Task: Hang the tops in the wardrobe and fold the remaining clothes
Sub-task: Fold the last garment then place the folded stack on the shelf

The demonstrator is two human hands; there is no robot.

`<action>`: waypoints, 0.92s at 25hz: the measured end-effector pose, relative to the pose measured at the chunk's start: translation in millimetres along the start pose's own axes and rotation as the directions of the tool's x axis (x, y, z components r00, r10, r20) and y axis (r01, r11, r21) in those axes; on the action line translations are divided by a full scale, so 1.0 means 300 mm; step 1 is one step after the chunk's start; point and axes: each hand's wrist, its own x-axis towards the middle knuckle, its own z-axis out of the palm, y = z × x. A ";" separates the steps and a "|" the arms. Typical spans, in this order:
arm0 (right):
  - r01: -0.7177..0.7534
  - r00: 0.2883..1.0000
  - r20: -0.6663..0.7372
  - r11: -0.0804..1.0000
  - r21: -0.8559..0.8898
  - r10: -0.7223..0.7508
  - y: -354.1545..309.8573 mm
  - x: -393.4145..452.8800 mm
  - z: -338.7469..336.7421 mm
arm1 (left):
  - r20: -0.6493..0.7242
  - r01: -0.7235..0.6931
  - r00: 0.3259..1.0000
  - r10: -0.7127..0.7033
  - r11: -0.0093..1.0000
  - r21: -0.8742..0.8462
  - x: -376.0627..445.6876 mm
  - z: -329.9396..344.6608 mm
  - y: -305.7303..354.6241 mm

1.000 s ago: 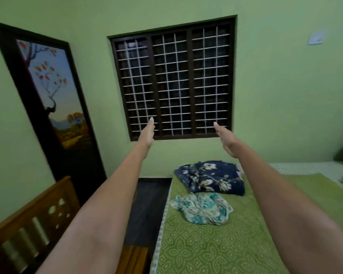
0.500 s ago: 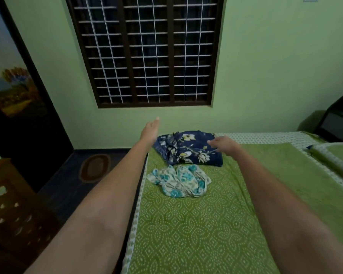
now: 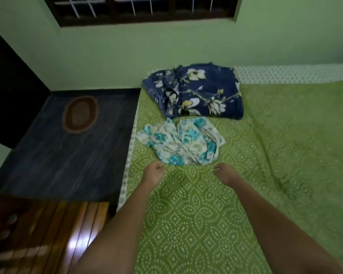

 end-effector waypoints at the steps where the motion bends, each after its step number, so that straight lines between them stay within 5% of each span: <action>1: -0.015 1.000 0.024 1.000 -0.015 0.016 0.049 0.075 0.081 | 0.039 0.017 0.999 -0.019 0.998 0.061 0.074 0.059 -0.067; 7: 0.128 0.992 0.007 0.977 -0.169 -0.129 0.121 0.542 0.339 | 0.137 -0.228 0.974 0.183 0.790 0.569 0.553 0.259 -0.254; 13: 0.218 0.969 -0.007 0.862 -0.459 -0.248 0.089 0.758 0.405 | 0.129 -0.354 0.889 0.440 0.478 0.804 0.732 0.394 -0.192; 16: 0.264 0.964 0.140 0.857 -0.442 -0.225 0.115 0.633 0.446 | 0.217 -0.369 0.900 0.378 0.398 0.840 0.653 0.357 -0.240; 18: 0.317 0.935 0.300 0.827 -0.464 -0.190 0.130 0.510 0.432 | 0.383 -0.415 0.910 0.162 0.310 0.855 0.538 0.290 -0.291; 20: 0.374 0.914 0.339 0.787 -0.490 -0.224 0.079 0.407 0.341 | 0.436 -0.421 0.898 0.052 0.386 0.821 0.408 0.199 -0.289; 23: 0.430 0.901 0.192 0.747 -0.508 -0.388 -0.108 0.274 0.109 | 0.300 -0.463 0.885 0.357 0.593 0.658 0.249 0.077 -0.109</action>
